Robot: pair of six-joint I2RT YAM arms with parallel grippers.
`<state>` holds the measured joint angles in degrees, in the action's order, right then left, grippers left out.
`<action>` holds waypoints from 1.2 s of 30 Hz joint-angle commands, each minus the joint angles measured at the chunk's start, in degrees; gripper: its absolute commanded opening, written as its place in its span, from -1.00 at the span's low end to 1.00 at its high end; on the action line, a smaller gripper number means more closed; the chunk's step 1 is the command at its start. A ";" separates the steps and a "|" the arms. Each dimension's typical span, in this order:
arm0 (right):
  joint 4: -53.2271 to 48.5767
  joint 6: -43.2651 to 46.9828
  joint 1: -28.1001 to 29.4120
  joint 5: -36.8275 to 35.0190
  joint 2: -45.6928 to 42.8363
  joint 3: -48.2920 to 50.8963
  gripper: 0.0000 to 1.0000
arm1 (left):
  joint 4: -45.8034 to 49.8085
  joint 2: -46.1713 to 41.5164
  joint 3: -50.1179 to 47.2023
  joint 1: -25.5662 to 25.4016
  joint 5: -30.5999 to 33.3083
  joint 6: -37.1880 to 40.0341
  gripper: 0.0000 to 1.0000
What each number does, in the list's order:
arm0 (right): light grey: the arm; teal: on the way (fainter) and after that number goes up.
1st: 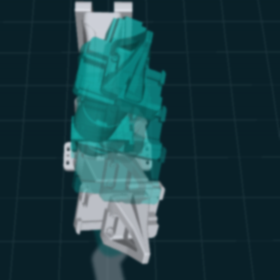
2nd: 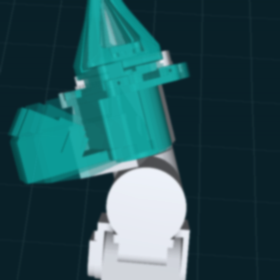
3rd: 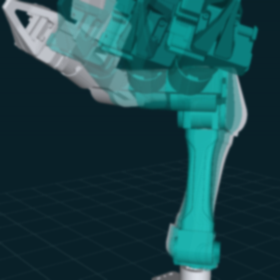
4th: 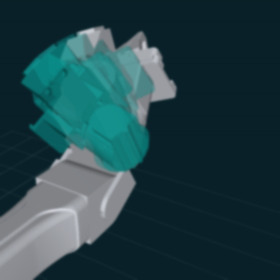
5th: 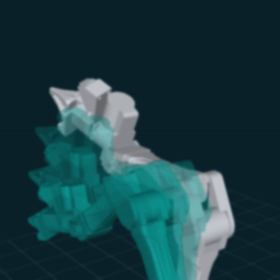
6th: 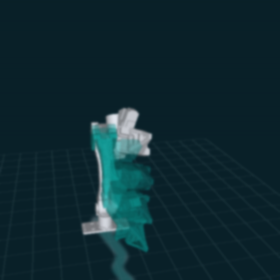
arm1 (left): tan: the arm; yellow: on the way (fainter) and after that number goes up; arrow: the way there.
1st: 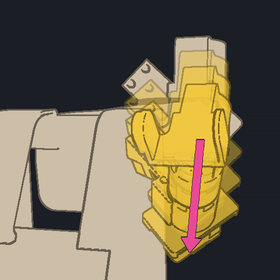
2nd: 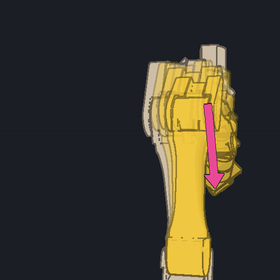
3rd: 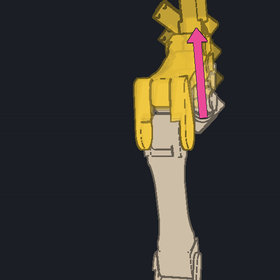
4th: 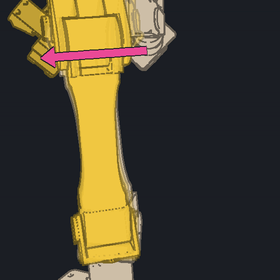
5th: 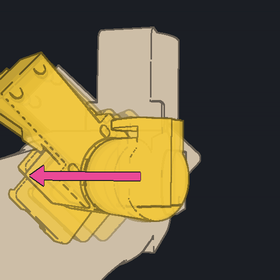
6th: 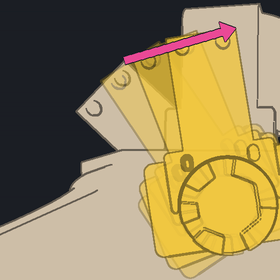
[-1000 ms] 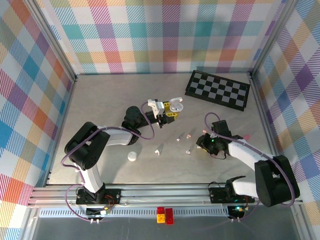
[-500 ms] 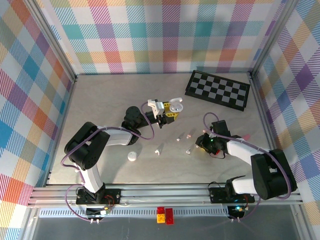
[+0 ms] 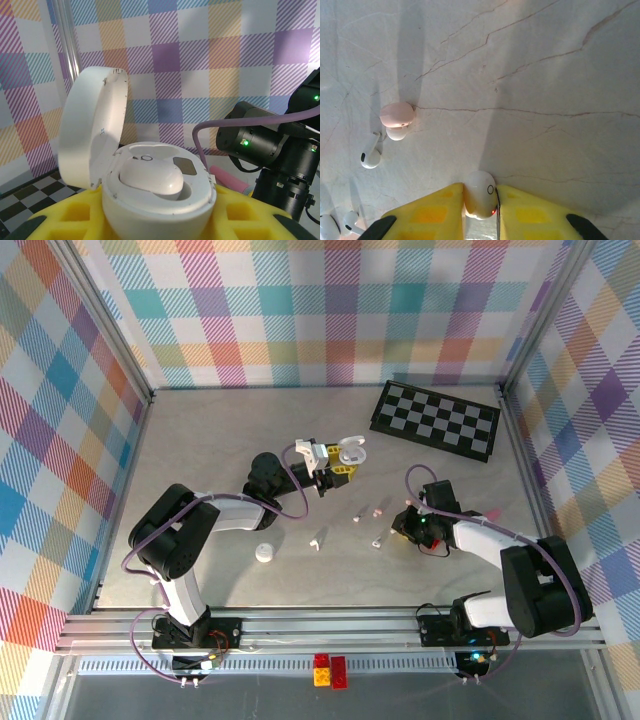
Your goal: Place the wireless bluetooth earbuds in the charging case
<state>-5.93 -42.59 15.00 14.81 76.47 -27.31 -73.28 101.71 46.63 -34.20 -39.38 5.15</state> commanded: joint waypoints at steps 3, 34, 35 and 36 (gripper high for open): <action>-3.50 4.68 -0.21 -1.84 -3.17 -0.47 -0.59 | -2.56 -1.73 -0.89 0.62 -1.05 -0.49 -0.28; -20.78 33.78 20.18 -15.07 -12.75 -31.81 -0.57 | 4.61 -2.25 -4.36 1.59 -3.59 2.64 -0.28; -20.69 34.65 20.29 -15.08 -12.00 -32.75 -0.57 | 4.57 -2.30 -4.36 1.60 -3.93 2.51 -0.28; -20.61 35.33 20.33 -15.09 -11.36 -33.51 -0.57 | 4.59 -2.32 -4.44 1.59 -4.19 2.49 -0.29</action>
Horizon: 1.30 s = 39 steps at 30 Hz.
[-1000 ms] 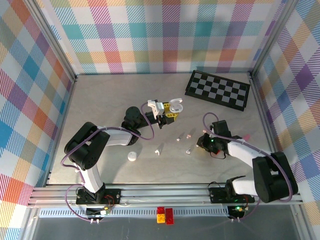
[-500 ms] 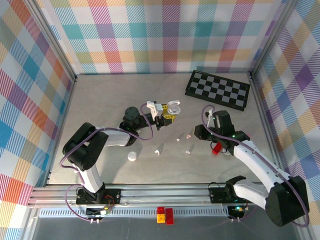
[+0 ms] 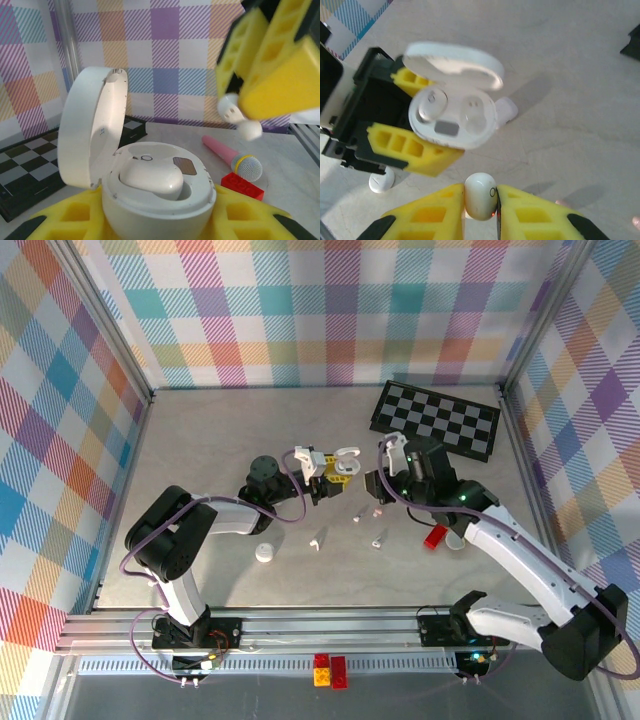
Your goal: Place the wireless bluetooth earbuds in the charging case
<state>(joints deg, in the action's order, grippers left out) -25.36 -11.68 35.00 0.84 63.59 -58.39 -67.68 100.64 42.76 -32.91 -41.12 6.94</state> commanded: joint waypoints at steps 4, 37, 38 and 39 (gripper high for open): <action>-1.18 7.86 0.59 -1.69 4.43 -5.22 -0.57 | 0.58 -1.97 -0.92 0.30 -2.70 1.43 -0.28; -4.67 12.85 1.78 -1.19 12.00 -10.04 -0.58 | 1.94 -2.56 0.20 0.30 -3.03 0.84 -0.30; -4.96 12.91 1.82 -1.19 11.94 -10.01 -0.58 | 1.78 -2.55 0.28 0.30 -3.07 0.69 -0.30; -5.18 13.01 1.96 -1.28 11.74 -9.99 -0.58 | 1.76 -2.43 0.34 0.30 -3.07 0.66 -0.30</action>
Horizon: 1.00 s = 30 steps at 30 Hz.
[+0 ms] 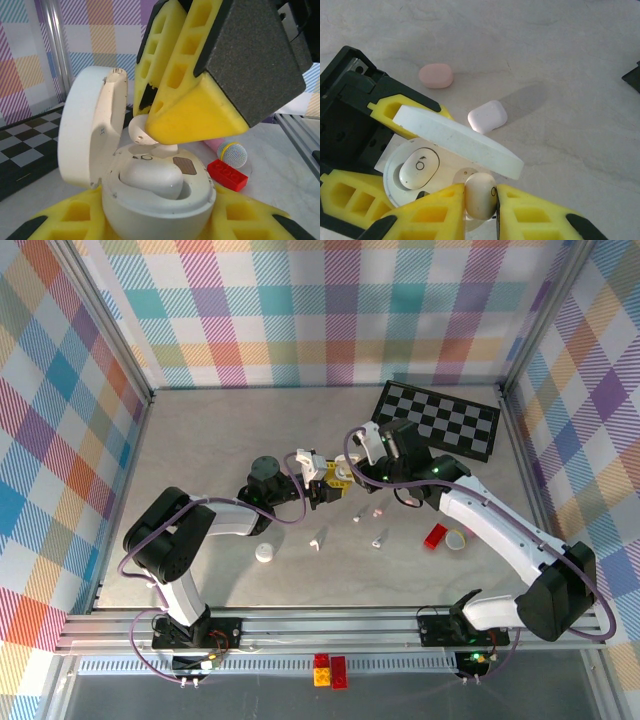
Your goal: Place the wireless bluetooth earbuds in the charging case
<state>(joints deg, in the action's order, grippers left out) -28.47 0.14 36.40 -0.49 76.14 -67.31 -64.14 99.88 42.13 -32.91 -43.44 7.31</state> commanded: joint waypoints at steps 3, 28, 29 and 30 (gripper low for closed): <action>-2.22 1.61 0.69 -0.07 -1.04 -0.65 -0.59 | -2.08 -1.57 1.09 0.30 -1.11 0.01 -0.30; 8.18 -4.15 0.04 1.81 -8.77 4.11 0.17 | -7.00 -0.31 1.11 1.10 -1.75 -3.58 -0.30; 9.02 -5.38 -0.24 2.68 -9.31 4.20 0.24 | -6.88 -0.30 1.03 1.09 -1.80 -3.54 -0.30; 9.61 -6.82 -0.50 3.37 -9.66 4.03 0.29 | -6.80 -0.47 1.03 1.09 -1.91 -3.47 -0.30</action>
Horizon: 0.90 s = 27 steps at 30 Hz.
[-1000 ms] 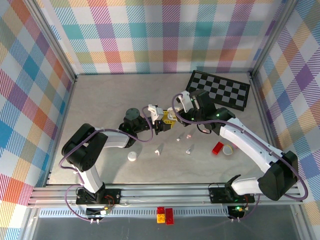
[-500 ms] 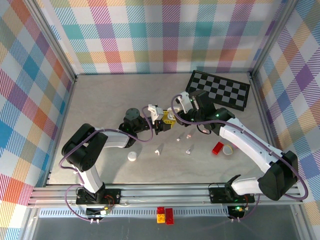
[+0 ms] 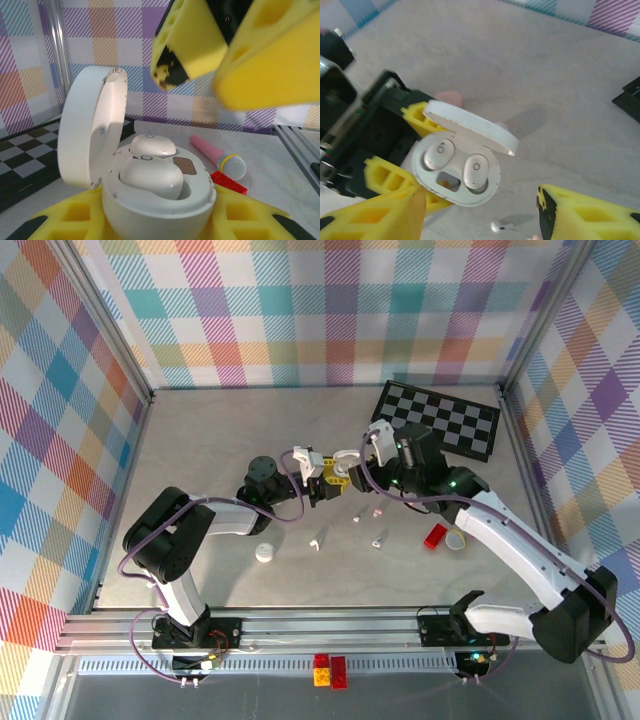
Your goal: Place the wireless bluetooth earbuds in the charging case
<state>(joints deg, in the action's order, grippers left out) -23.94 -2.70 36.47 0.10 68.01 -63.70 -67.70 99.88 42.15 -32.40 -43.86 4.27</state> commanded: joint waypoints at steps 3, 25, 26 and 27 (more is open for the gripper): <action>5.59 -9.15 -1.80 5.02 -1.20 -1.57 0.38 | -2.79 -0.73 0.78 0.59 -1.51 0.10 -0.30; -7.87 -14.16 -5.71 8.07 13.08 -15.90 0.44 | -2.09 -2.57 1.38 0.85 -0.79 0.15 -0.29; -7.96 -14.17 -5.71 8.08 12.50 -15.45 0.44 | -2.13 -2.68 1.35 0.84 -0.54 0.04 -0.29; -8.09 -14.06 -5.71 8.08 12.06 -15.02 0.44 | -2.13 -2.75 1.31 0.85 -0.32 -0.14 -0.29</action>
<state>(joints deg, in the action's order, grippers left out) -31.09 -16.10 31.07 7.16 82.89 -80.09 -67.64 99.42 42.24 -32.32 -43.90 4.27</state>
